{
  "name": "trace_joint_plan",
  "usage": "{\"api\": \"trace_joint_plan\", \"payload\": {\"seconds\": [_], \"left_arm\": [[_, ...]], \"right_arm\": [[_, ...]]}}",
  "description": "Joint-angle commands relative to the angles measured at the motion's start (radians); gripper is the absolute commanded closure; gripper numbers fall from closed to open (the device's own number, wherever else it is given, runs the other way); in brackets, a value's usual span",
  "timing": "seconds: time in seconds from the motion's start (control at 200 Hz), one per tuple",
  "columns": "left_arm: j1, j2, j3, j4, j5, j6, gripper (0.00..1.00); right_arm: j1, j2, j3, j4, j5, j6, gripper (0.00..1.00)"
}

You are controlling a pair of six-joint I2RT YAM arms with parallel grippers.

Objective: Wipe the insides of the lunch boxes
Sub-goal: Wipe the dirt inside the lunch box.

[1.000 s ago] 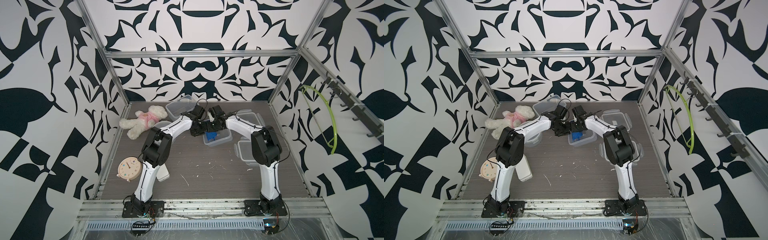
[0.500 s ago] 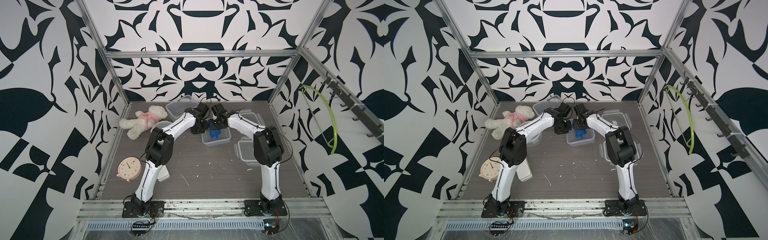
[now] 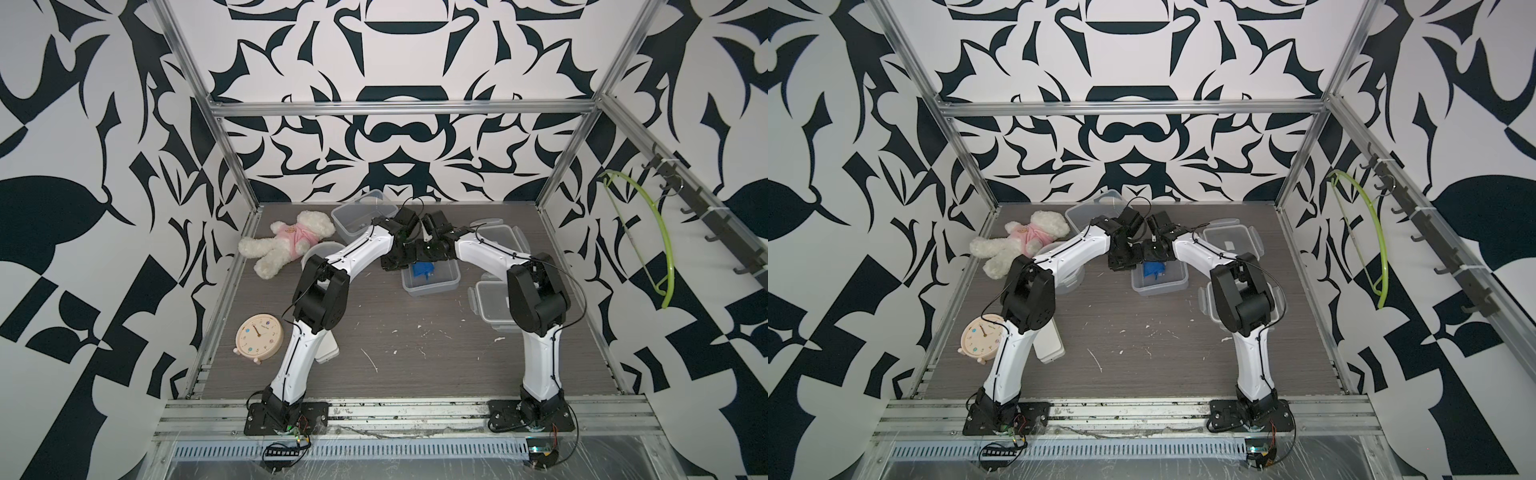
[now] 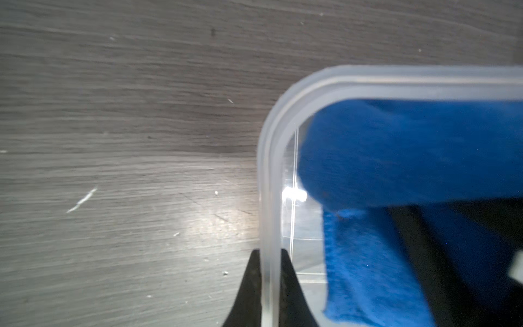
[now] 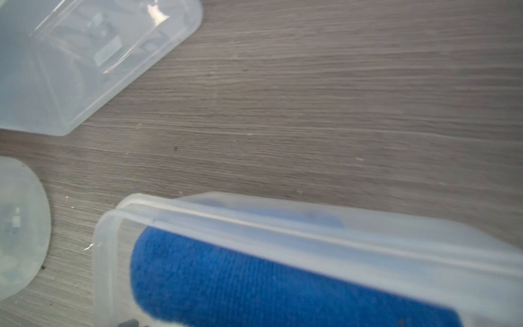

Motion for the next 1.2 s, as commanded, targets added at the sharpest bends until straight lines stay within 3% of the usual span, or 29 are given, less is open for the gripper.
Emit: {"api": "trace_joint_plan", "payload": {"seconds": [0.0, 0.155, 0.32, 0.455, 0.55, 0.64, 0.745, 0.965, 1.11, 1.195], "left_arm": [[-0.020, 0.008, -0.028, -0.038, 0.052, 0.024, 1.00], [-0.020, 0.007, -0.031, -0.037, 0.051, 0.026, 1.00], [-0.020, 0.019, -0.007, -0.046, 0.049, 0.024, 1.00], [-0.020, 0.018, 0.002, -0.067, 0.034, 0.027, 1.00], [-0.021, 0.014, -0.002, -0.071, 0.023, 0.030, 1.00], [-0.018, 0.017, 0.004, -0.074, 0.013, 0.033, 1.00], [-0.013, 0.032, 0.028, -0.082, 0.005, 0.036, 1.00], [-0.003, 0.059, 0.094, -0.113, -0.011, 0.049, 1.00], [0.004, 0.072, 0.125, -0.121, -0.011, 0.047, 1.00], [0.004, 0.075, 0.136, -0.122, -0.011, 0.046, 1.00]], "right_arm": [[-0.118, -0.132, -0.018, 0.033, 0.127, 0.042, 1.00], [-0.189, -0.198, -0.107, 0.034, 0.148, 0.077, 1.00], [-0.131, -0.171, -0.066, 0.003, 0.115, 0.052, 1.00], [-0.096, -0.112, 0.064, -0.163, 0.188, -0.047, 1.00], [-0.103, -0.086, 0.136, -0.324, 0.320, -0.127, 1.00], [-0.103, -0.083, 0.140, -0.435, 0.426, -0.192, 1.00], [-0.097, -0.122, 0.069, -0.497, 0.445, -0.220, 1.00], [0.022, -0.260, -0.185, -0.520, 0.408, -0.201, 1.00], [0.124, -0.334, -0.304, -0.504, 0.306, -0.156, 1.00], [0.142, -0.374, -0.351, -0.446, 0.160, -0.147, 1.00]]}}
